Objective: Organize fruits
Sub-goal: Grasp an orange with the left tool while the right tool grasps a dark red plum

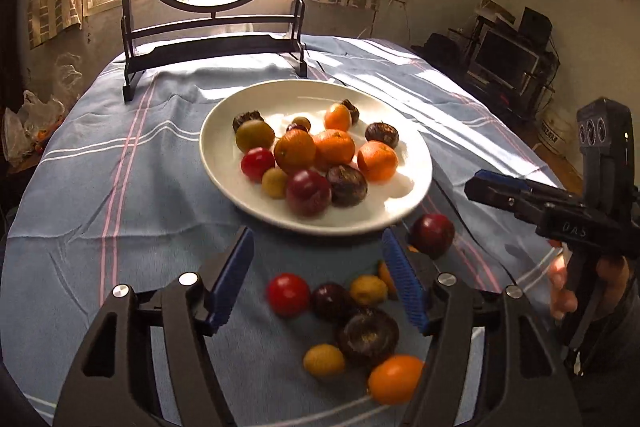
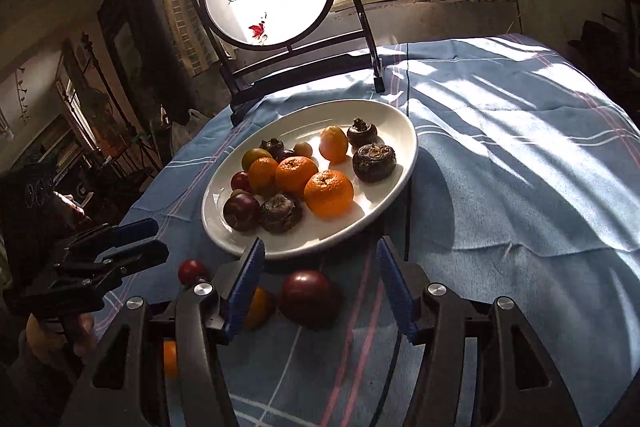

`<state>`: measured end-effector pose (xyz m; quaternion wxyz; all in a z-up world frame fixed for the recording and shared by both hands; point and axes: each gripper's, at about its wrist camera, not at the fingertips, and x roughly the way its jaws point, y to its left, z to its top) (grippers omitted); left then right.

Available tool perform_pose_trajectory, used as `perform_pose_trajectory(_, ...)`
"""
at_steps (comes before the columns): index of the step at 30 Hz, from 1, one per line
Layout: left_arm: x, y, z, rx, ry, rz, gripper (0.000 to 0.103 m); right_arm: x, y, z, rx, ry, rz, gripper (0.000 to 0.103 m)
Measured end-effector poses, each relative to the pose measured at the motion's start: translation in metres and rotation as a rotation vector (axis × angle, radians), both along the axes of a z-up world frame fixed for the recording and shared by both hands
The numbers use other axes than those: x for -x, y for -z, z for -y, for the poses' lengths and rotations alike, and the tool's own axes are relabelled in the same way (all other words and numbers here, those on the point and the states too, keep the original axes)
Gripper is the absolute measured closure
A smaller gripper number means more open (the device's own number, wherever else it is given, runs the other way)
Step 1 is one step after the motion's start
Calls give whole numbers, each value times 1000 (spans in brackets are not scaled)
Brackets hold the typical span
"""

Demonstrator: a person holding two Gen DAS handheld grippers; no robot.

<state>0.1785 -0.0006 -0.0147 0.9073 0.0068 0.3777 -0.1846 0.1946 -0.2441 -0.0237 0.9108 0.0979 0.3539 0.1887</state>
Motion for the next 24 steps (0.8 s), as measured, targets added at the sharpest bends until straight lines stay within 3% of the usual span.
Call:
perform_pose_trajectory(6,69,25,25,-78,53,7,38,38,15,18,-47,22,-15,44)
perform_pose_trajectory(12,68,49,31,-61,2,-65,41,45,16,17,-37,12,7,44)
perform_pose_trajectory(15,70,55,39,-76,21,-61,63,45,17,14,-25,-1,-3,44)
perform_pose_trajectory(24,89,37,29,11,32,-5,63,39,19,-17,107,-63,-37,44)
